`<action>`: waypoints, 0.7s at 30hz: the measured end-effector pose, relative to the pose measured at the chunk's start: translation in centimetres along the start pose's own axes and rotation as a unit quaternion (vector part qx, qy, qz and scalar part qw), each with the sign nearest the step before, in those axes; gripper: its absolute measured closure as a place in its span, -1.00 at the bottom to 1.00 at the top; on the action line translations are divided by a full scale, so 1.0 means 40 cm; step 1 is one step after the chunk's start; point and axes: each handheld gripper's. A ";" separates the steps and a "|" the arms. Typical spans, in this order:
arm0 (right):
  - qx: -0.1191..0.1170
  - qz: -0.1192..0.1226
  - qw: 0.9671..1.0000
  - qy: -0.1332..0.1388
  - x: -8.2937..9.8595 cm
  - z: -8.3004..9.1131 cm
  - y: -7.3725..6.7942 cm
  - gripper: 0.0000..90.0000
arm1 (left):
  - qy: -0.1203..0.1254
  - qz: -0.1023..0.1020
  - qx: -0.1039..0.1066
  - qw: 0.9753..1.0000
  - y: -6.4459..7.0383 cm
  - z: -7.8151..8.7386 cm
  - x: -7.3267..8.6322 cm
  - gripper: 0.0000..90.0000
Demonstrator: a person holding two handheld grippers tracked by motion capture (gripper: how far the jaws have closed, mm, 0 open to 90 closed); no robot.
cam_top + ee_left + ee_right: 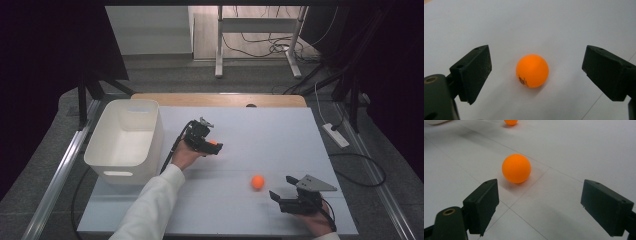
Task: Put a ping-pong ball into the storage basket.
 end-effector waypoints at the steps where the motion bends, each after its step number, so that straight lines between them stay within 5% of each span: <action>1: 0.000 0.000 1.000 0.000 0.000 0.000 0.000 -0.67 | -0.002 0.000 0.000 1.000 -0.002 -0.005 0.000 -0.78; 21: 0.002 0.001 1.000 0.001 0.002 0.000 0.003 -0.66 | -0.026 0.020 0.012 0.999 -0.036 -0.056 0.008 -0.67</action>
Point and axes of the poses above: each handheld gripper's, and its own axes: z roughly backward along the jaws, x roughly out of its underside, y roughly to its right, and after that the axes turned 6 degrees about -y, right-handed
